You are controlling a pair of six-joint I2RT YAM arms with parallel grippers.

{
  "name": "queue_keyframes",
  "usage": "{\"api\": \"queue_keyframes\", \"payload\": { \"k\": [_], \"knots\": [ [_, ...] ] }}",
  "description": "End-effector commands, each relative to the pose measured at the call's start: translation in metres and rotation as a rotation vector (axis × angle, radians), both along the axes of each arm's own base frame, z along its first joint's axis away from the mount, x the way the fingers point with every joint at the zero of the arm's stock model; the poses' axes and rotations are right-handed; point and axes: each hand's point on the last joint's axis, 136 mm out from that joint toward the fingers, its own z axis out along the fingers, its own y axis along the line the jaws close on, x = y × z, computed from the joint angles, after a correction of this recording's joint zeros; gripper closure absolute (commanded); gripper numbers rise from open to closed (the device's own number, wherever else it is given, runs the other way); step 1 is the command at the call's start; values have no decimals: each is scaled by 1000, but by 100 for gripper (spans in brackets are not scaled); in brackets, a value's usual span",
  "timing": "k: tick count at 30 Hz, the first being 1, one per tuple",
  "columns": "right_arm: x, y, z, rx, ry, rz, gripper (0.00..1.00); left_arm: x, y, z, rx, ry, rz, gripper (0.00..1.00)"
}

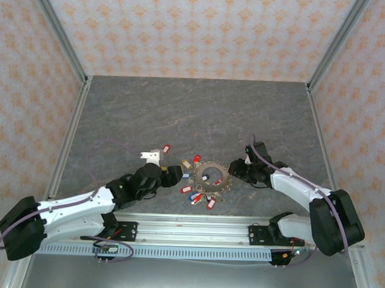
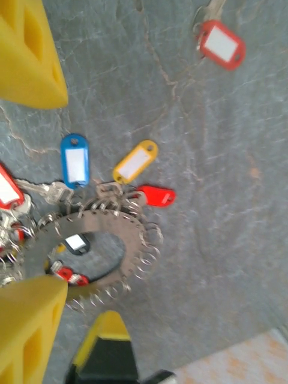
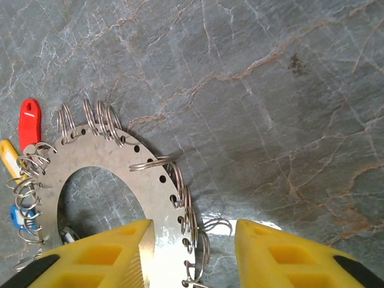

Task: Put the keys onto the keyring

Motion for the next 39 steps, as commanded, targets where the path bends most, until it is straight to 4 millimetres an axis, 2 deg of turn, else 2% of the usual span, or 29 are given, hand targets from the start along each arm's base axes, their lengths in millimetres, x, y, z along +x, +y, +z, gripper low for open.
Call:
{"api": "queue_keyframes", "payload": {
  "k": [1, 4, 7, 9, 12, 17, 22, 25, 30, 39],
  "knots": [
    [10, 8, 12, 40, -58, 1, 60, 4, -17, 6, -68, 31, -21, 40],
    [10, 9, 10, 49, -58, 4, 59, 5, -30, 3, -93, 56, -50, 55],
    [8, 14, 6, 62, -39, 19, 59, 7, -42, 0, -104, 92, -67, 61],
    [9, 17, 4, 69, -26, 29, 58, 9, -49, -1, -114, 111, -72, 61],
    [8, 20, 1, 70, -14, 39, 57, 14, -57, -5, -111, 142, -70, 56],
    [7, 21, -5, 56, 11, 64, 58, 19, -70, -20, -105, 198, -67, 51],
    [4, 22, -13, 47, 34, 79, 61, 24, -84, -35, -116, 246, -73, 54],
    [2, 23, -16, 53, 46, 85, 64, 26, -91, -38, -132, 261, -81, 61],
    [2, 24, -15, 72, 36, 78, 64, 26, -82, -51, -76, 290, -39, 58],
    [2, 27, -16, 89, 39, 82, 65, 24, -86, -75, -70, 347, -38, 57]
  ]
}}
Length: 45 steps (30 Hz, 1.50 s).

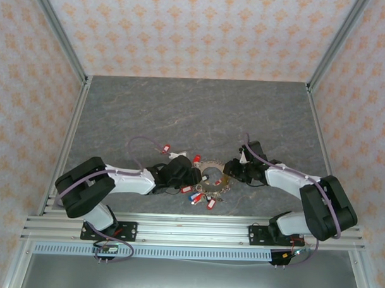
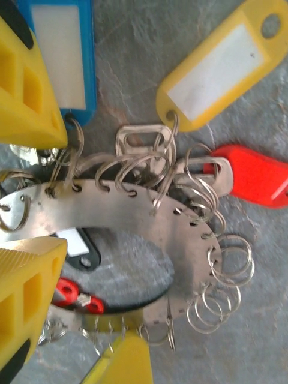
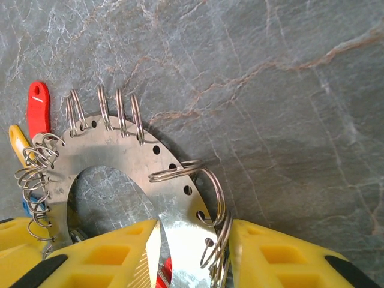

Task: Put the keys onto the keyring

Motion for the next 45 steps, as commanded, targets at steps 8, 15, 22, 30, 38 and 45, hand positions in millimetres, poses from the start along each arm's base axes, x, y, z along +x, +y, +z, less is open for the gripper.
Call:
{"api": "queue_keyframes", "payload": {
  "k": [8, 15, 22, 30, 38, 45],
  "knots": [
    [-2, 10, -4, 50, 7, 25, 65, 9, -8, -6, -22, 13, 17, 60],
    [-2, 16, -6, 92, 9, 30, 65, 12, -4, -6, -23, 7, 24, 65],
    [0, 18, -2, 151, -5, 37, 72, 16, 1, -6, -26, 5, 40, 77],
    [1, 20, 9, 229, -35, 34, 91, 19, 2, -1, -42, -2, 45, 77],
    [8, 5, 29, 233, -101, -60, 99, 22, 16, 18, -25, -51, 75, 58],
    [20, -5, 74, 338, -225, -208, 100, 19, 37, 45, -29, -112, 130, 27]
  ]
}}
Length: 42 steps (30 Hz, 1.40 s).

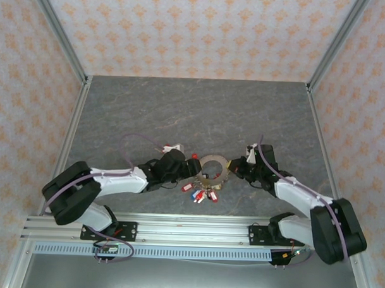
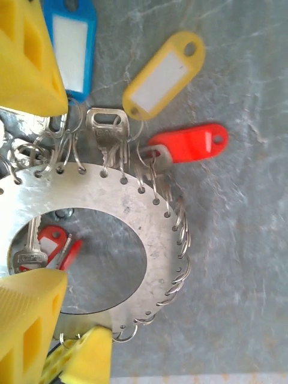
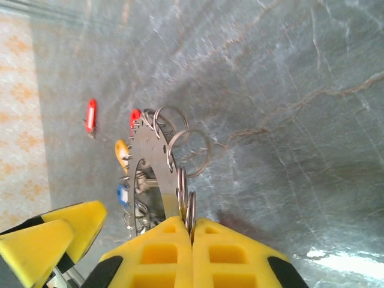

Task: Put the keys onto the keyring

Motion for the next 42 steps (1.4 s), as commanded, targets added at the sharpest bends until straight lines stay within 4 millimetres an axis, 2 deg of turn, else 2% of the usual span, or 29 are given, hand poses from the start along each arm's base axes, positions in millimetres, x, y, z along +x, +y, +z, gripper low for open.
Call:
{"api": "queue_keyframes", "payload": {
  "k": [1, 7, 13, 26, 29, 38, 42],
  "knots": [
    [14, -5, 30, 96, -75, -111, 100, -3, 22, 3, 40, -21, 58, 24],
    [18, -6, 50, 224, -87, -203, 100, -4, 12, 25, -89, -31, 53, 23],
    [22, -8, 62, 292, -99, -251, 100, -3, -6, 38, -221, -10, 48, 28],
    [23, -7, 69, 321, -105, -257, 100, 4, -39, 45, -362, 31, 32, 30],
    [23, -7, 71, 330, -109, -260, 100, 6, -48, 48, -382, 33, 18, 32],
    [21, -2, 76, 353, -110, -233, 100, 15, -59, 49, -396, 24, 25, 40],
    [18, 1, 75, 357, -102, -213, 100, 18, -64, 51, -423, 17, 21, 47]
  ]
}}
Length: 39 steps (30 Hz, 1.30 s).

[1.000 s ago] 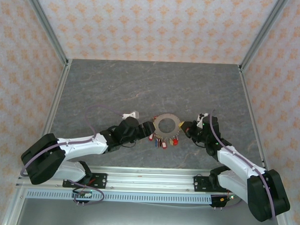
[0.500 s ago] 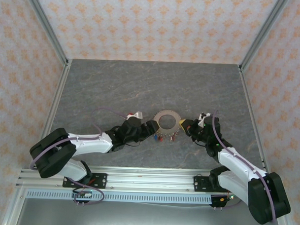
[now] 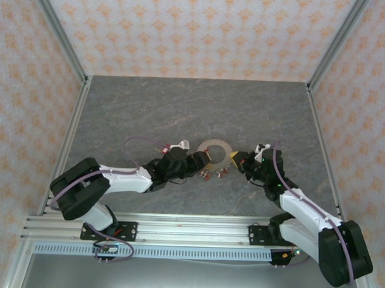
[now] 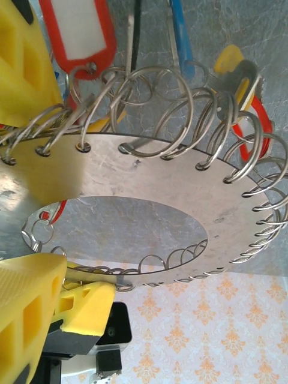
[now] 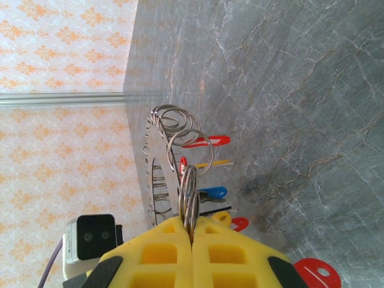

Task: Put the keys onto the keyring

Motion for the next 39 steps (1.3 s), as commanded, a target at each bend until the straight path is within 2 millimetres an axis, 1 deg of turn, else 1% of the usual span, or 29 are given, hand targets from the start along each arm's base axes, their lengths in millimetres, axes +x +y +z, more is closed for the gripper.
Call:
{"api": "queue_keyframes", "payload": {
  "k": [1, 4, 8, 10, 11, 16, 18, 23, 24, 28, 29, 32, 34, 36, 39],
  "knots": [
    [2, 8, 29, 67, -94, 32, 100, 5, -14, 22, -68, -44, -14, 50],
    [1, 8, 26, 63, -90, 34, 100, 7, -13, 27, -58, -62, -14, 60],
    [-3, 11, 22, 52, -84, 53, 100, 7, -8, 33, -24, -89, -10, 68],
    [-5, 13, 20, 43, -84, 67, 100, 7, -5, 38, -16, -107, -5, 79],
    [-6, 14, 19, 40, -84, 73, 100, 7, -4, 39, -14, -112, -5, 81],
    [-10, 18, 17, 31, -86, 101, 97, 7, -2, 45, -17, -140, -8, 87],
    [-11, 19, 17, 26, -91, 110, 95, 6, -1, 48, -23, -151, -7, 88],
    [-13, 15, 19, 0, -111, 106, 88, 4, 6, 66, -29, -213, -15, 97],
    [-14, 14, 19, -9, -118, 102, 85, 4, 9, 71, -26, -229, -20, 98],
    [-17, 6, 28, -87, -160, 96, 73, -1, 26, 86, 10, -285, -45, 100],
    [-17, 3, 33, -113, -181, 95, 70, -3, 32, 91, 18, -306, -53, 100],
    [-19, -1, 51, -165, -271, 102, 67, -8, 51, 104, 48, -370, -89, 100],
    [-21, 2, 68, -186, -352, 132, 65, -11, 65, 109, 73, -403, -110, 100],
    [-26, 11, 84, -233, -446, 198, 66, -11, 82, 114, 89, -437, -103, 100],
    [-34, 26, 98, -359, -567, 280, 66, -11, 98, 122, 34, -477, -114, 100]
  ]
}}
